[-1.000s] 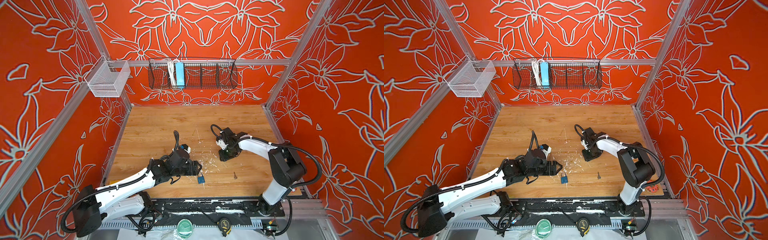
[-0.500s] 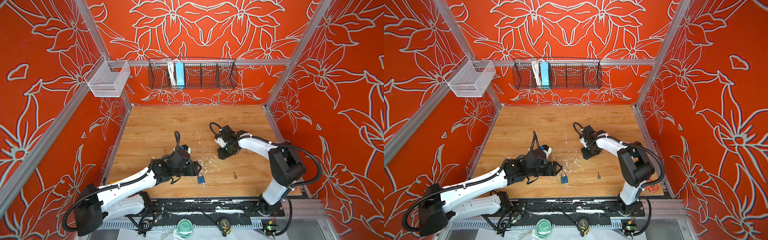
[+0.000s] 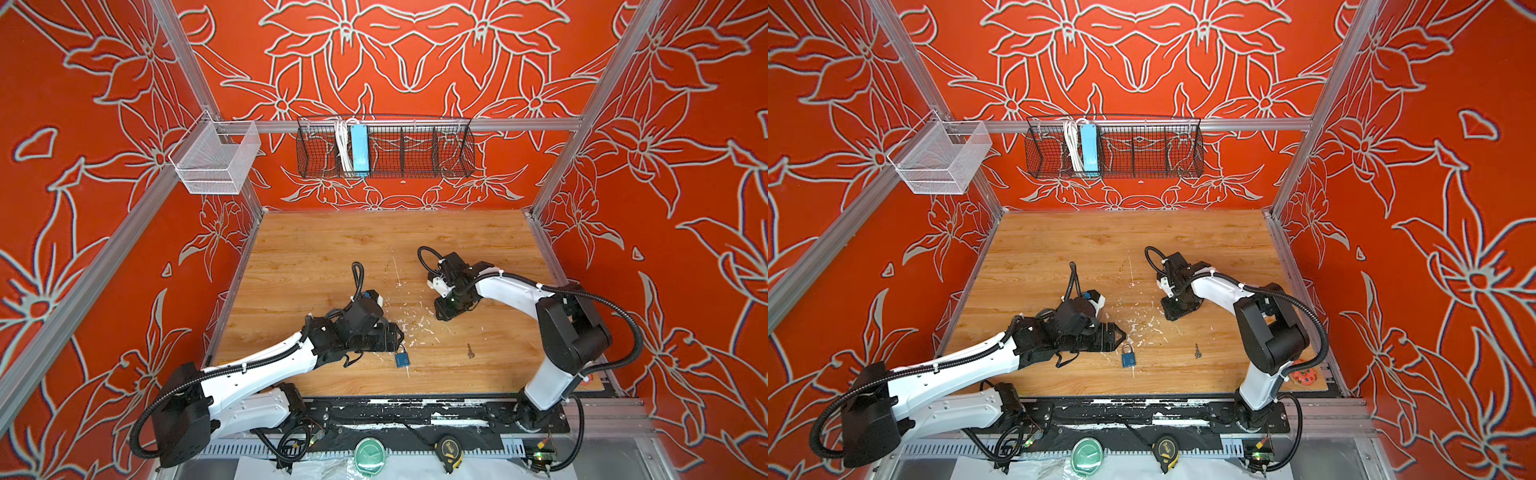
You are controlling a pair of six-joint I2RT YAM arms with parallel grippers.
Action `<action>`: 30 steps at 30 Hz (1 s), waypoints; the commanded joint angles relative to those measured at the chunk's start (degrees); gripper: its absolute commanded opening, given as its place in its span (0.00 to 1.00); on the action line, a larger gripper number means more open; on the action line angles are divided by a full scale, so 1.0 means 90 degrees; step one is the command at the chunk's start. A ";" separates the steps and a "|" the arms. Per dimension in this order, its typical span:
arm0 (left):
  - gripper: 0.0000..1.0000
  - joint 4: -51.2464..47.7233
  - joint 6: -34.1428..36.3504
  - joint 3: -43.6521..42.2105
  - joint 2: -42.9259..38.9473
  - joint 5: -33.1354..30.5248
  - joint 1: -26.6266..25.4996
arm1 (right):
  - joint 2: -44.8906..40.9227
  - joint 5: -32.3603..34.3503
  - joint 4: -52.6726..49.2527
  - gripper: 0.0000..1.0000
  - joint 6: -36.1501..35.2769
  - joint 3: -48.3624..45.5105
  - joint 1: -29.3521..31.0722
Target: Unlock with the key
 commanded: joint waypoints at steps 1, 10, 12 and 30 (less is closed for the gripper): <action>0.82 0.0041 -0.0013 0.0170 0.0058 0.0027 -0.0030 | 0.0040 0.0076 -0.0218 0.40 0.0002 -0.0106 0.0048; 0.83 0.0060 -0.0017 0.0140 0.0070 0.0038 -0.0030 | 0.0008 -0.0047 -0.0297 0.34 0.0085 -0.0159 0.0133; 0.83 0.0082 -0.0016 0.0144 0.0068 0.0042 -0.0030 | -0.0009 -0.0019 -0.0288 0.33 0.0130 -0.0199 0.0151; 0.83 0.0846 -0.0346 -0.0013 0.0272 0.0268 -0.0030 | -0.0175 0.0239 -0.0086 0.05 0.0334 -0.0281 0.0197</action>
